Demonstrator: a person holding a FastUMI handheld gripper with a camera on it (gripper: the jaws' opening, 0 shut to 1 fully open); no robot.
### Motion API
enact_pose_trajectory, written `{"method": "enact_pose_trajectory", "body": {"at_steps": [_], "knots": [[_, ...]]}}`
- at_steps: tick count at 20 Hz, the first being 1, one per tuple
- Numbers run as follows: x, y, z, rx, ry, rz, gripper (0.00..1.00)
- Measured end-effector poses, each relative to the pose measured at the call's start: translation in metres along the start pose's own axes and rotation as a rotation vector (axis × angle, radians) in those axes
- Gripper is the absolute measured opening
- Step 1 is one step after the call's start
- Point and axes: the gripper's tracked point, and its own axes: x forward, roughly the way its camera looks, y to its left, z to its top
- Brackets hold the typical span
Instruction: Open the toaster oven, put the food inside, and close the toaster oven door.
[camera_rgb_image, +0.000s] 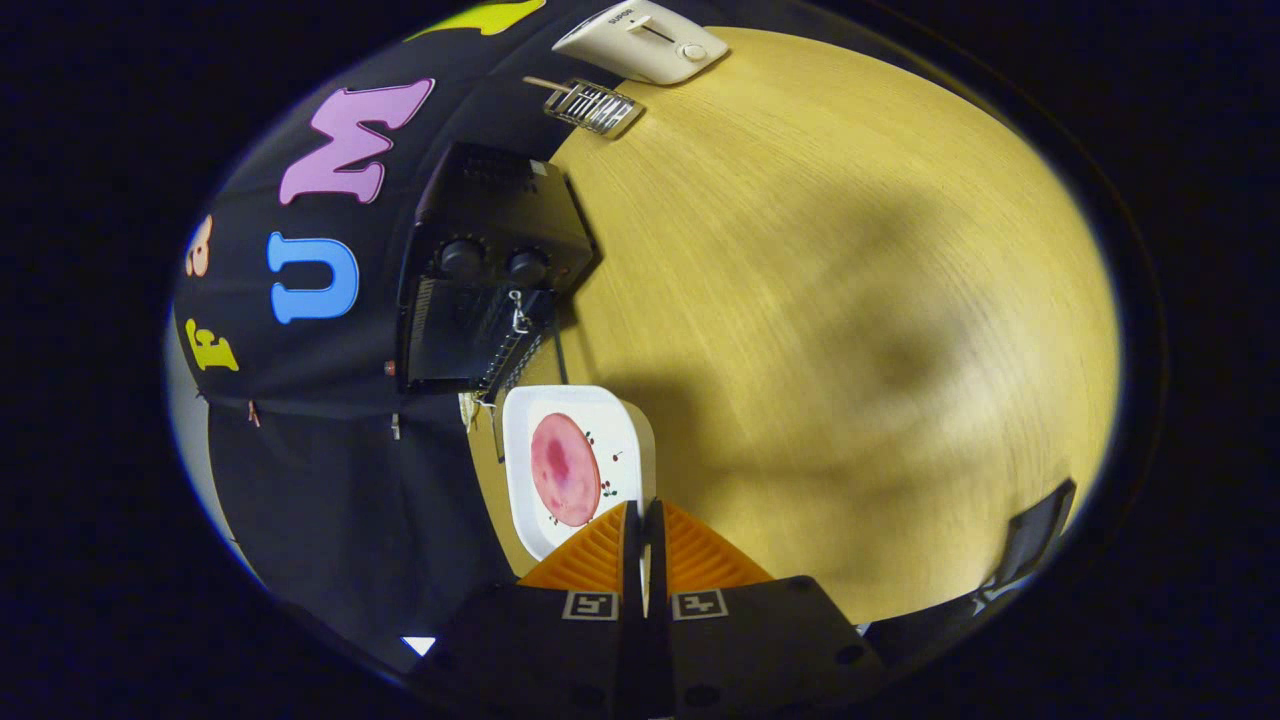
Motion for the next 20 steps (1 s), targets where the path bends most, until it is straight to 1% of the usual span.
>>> {"method": "enact_pose_trajectory", "body": {"at_steps": [3, 5, 8, 12, 16, 18, 20], "knots": [[0.013, 0.039, -0.023, 0.063, -0.057, 0.036, 0.05], [0.028, 0.063, -0.031, 0.160, -0.109, 0.056, 0.05], [0.058, 0.093, -0.030, 0.286, -0.219, 0.070, 0.05], [0.103, 0.120, -0.015, 0.430, -0.354, 0.062, 0.05], [0.142, 0.150, 0.019, 0.563, -0.497, 0.074, 0.05], [0.160, 0.159, 0.036, 0.603, -0.561, 0.060, 0.05], [0.181, 0.164, 0.052, 0.644, -0.585, 0.032, 0.05]]}}
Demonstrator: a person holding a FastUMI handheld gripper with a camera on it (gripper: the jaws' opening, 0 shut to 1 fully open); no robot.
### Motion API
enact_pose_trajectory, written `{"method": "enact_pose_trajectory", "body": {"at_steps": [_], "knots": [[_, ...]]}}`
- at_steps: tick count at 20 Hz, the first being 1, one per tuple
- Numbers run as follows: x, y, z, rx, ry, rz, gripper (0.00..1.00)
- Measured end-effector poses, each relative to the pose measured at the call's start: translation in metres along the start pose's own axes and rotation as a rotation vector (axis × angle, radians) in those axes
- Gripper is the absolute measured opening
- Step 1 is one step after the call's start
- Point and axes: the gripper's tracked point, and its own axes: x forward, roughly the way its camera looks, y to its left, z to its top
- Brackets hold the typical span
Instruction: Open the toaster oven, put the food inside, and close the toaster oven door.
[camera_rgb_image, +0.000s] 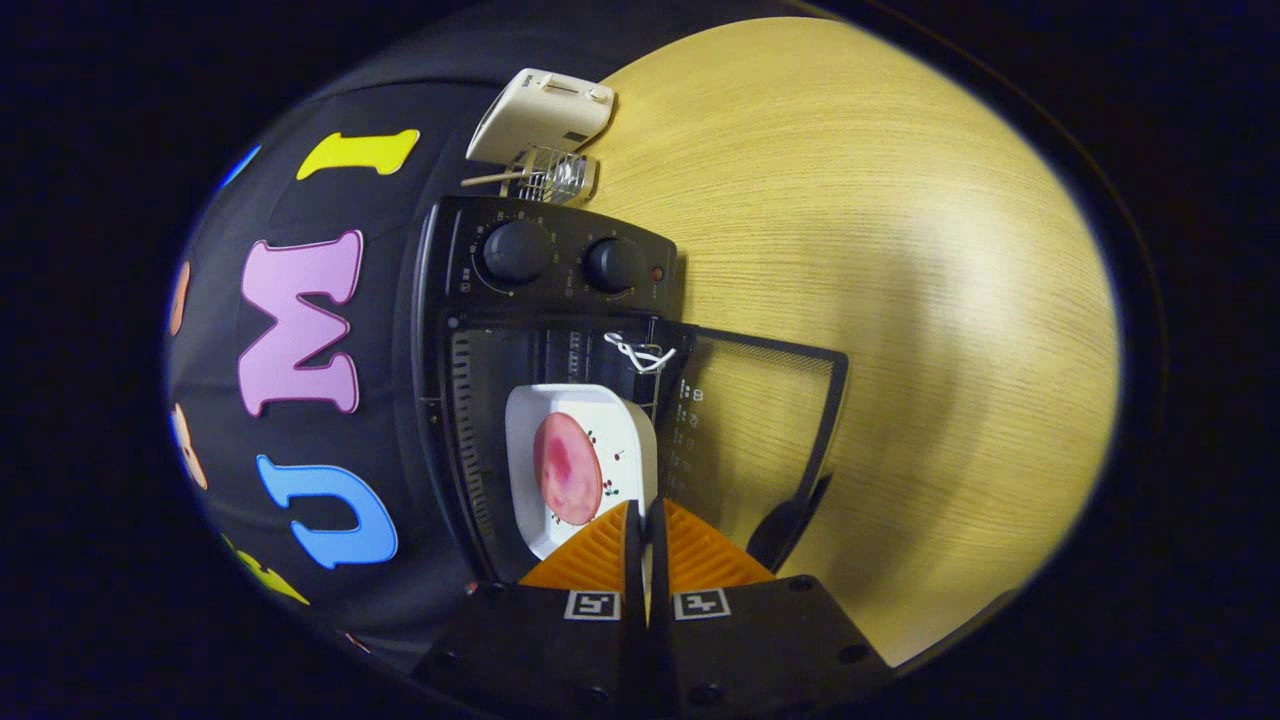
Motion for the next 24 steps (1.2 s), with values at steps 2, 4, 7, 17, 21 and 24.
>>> {"method": "enact_pose_trajectory", "body": {"at_steps": [2, 4, 7, 17, 21, 24], "knots": [[0.022, 0.010, -0.002, 0.025, -0.029, -0.020, 0.05], [0.037, 0.022, 0.000, 0.038, -0.057, -0.014, 0.05], [0.054, 0.035, 0.004, 0.050, -0.083, -0.005, 0.05], [0.021, 0.034, -0.035, 0.012, 0.090, 0.012, 0.82], [-0.024, 0.013, -0.057, -0.086, 0.249, -0.030, 0.99], [-0.055, -0.004, -0.063, -0.277, 0.332, -0.026, 0.98]]}}
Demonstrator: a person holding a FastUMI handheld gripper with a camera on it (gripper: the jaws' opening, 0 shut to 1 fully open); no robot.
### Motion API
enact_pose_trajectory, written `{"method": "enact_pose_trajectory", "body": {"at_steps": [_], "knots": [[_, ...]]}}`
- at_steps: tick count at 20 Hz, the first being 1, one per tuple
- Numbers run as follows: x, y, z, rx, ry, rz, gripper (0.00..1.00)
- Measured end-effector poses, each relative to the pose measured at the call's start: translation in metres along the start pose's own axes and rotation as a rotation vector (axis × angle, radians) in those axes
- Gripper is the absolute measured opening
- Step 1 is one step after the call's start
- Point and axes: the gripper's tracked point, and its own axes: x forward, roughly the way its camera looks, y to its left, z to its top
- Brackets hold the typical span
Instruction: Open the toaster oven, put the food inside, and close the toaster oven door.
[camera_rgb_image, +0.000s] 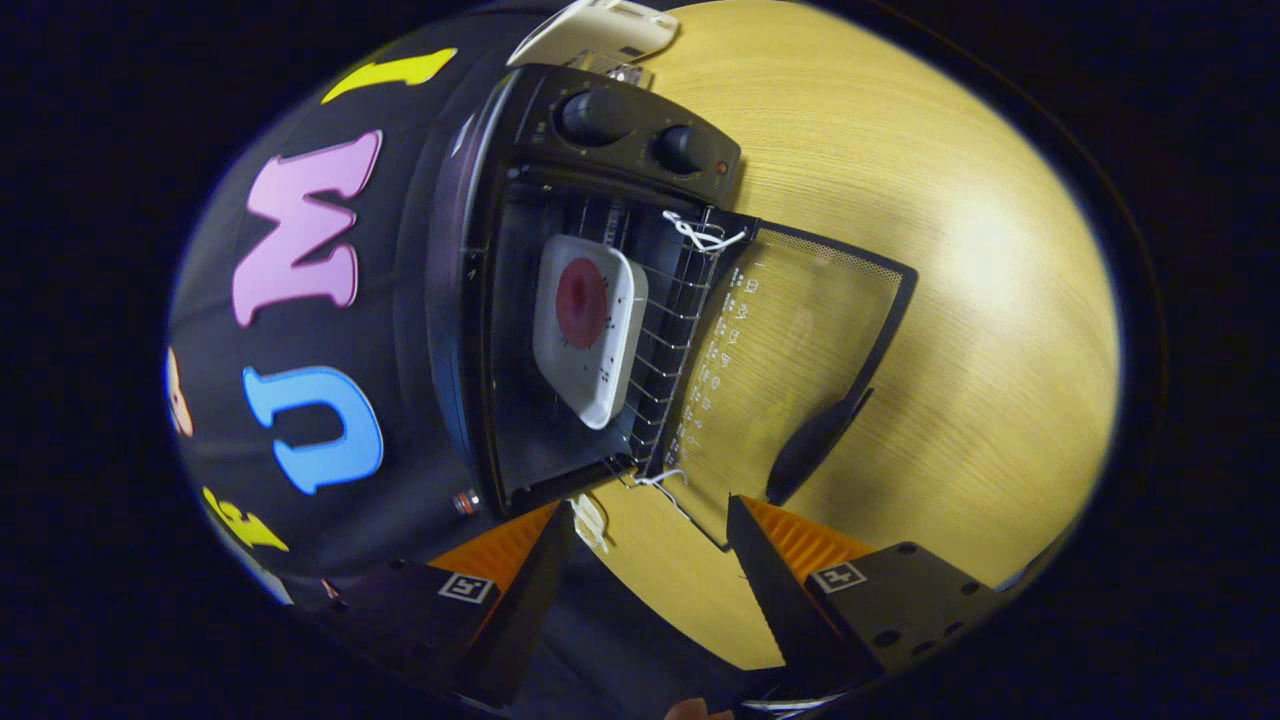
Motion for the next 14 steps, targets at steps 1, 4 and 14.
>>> {"method": "enact_pose_trajectory", "body": {"at_steps": [1, 4, 14], "knots": [[-0.007, -0.007, -0.002, -0.086, -0.003, -0.011, 0.98], [-0.030, -0.036, -0.012, -0.296, -0.011, -0.064, 0.98], [-0.013, -0.100, -0.008, -1.061, -0.165, -0.322, 0.99]]}}
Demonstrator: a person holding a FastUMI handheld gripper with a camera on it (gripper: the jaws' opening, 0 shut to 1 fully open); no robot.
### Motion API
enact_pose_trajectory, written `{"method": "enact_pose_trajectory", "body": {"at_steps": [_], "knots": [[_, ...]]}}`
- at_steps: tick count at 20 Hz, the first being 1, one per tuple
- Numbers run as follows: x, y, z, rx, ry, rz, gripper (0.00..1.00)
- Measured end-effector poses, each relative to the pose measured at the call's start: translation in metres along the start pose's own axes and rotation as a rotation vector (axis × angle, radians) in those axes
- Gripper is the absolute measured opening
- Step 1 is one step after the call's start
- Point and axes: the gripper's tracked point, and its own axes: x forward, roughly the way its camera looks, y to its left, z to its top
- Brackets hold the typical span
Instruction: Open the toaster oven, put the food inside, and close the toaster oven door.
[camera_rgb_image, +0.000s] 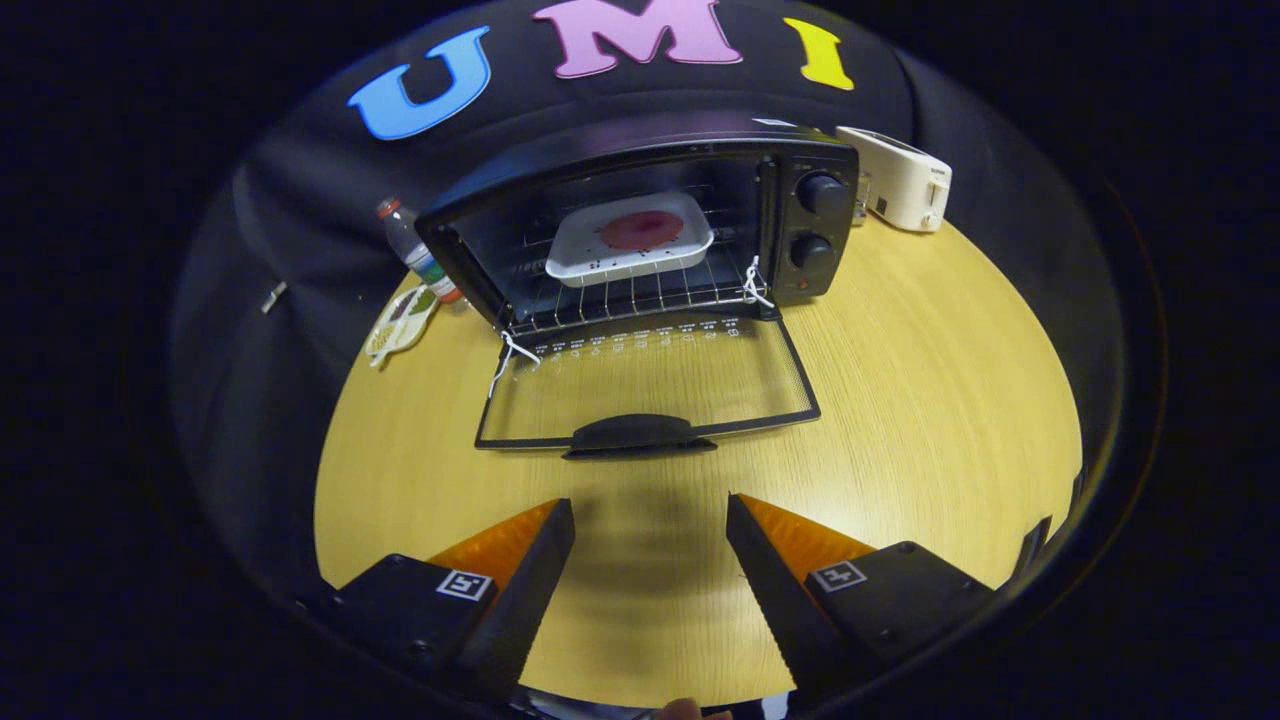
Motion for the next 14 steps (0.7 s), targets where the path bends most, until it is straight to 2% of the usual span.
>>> {"method": "enact_pose_trajectory", "body": {"at_steps": [5, 14], "knots": [[0.041, 0.003, -0.016, -0.057, 0.049, -0.062, 0.99], [0.077, 0.001, -0.006, -0.037, 0.083, -0.117, 0.99]]}}
